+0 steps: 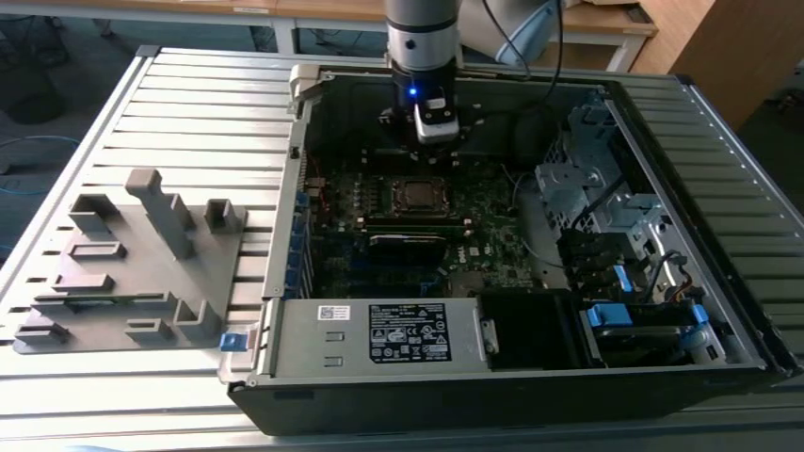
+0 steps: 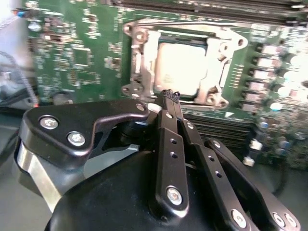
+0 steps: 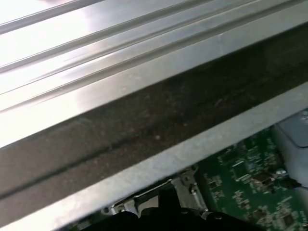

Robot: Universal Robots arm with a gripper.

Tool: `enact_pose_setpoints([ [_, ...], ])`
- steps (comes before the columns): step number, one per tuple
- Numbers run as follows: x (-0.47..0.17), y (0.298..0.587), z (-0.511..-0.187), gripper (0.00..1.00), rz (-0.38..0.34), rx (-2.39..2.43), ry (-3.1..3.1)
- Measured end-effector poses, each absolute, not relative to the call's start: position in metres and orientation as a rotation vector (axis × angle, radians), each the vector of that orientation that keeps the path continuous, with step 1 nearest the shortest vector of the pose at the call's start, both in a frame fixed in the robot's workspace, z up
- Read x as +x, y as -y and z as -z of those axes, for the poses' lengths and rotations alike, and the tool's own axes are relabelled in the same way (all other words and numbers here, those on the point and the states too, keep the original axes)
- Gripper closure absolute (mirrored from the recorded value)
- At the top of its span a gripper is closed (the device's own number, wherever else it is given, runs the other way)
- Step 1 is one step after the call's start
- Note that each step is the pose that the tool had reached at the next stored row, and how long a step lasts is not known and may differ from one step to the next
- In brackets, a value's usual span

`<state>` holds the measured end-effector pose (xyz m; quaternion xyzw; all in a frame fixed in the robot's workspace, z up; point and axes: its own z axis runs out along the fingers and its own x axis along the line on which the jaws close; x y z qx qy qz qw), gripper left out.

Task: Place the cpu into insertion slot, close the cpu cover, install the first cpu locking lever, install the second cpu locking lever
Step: 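Install the first cpu locking lever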

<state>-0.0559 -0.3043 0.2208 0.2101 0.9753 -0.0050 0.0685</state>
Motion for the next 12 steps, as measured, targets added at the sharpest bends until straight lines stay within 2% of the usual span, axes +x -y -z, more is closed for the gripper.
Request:
enact_pose_setpoints([
  [12, -0.0555, 0.3043, -0.2262, 0.89, 0.025, 0.636, -2.965],
])
